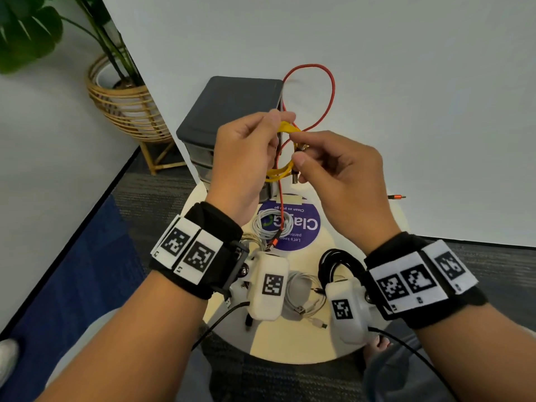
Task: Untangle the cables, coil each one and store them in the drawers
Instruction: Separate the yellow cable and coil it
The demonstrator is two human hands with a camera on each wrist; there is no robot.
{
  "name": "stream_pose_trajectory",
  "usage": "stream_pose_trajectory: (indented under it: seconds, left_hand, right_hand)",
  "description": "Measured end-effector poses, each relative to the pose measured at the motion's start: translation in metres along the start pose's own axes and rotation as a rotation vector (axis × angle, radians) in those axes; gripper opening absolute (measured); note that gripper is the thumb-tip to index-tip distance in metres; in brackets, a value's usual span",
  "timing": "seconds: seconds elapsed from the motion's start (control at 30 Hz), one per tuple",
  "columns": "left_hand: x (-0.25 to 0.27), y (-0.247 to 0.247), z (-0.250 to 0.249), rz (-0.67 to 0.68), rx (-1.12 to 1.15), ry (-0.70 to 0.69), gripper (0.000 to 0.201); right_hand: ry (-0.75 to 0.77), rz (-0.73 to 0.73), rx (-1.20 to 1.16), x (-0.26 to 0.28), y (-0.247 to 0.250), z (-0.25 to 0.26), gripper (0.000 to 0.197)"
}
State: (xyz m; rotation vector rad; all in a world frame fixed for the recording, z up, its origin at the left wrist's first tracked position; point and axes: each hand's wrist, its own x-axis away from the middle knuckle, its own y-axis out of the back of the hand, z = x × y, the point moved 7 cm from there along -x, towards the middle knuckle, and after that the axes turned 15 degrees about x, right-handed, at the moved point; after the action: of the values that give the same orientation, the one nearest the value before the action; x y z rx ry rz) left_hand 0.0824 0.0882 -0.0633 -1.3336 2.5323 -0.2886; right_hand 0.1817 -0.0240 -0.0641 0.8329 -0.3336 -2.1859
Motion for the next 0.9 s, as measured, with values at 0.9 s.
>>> stream_pose_trajectory:
  seconds: [0.9]
  left_hand:
    - [0.003,0.001,0.001,0.044,0.111,0.085,0.032]
  right_hand:
    - [-0.209,0.421,-0.368,-0.003,-0.017,-0.038,0.015]
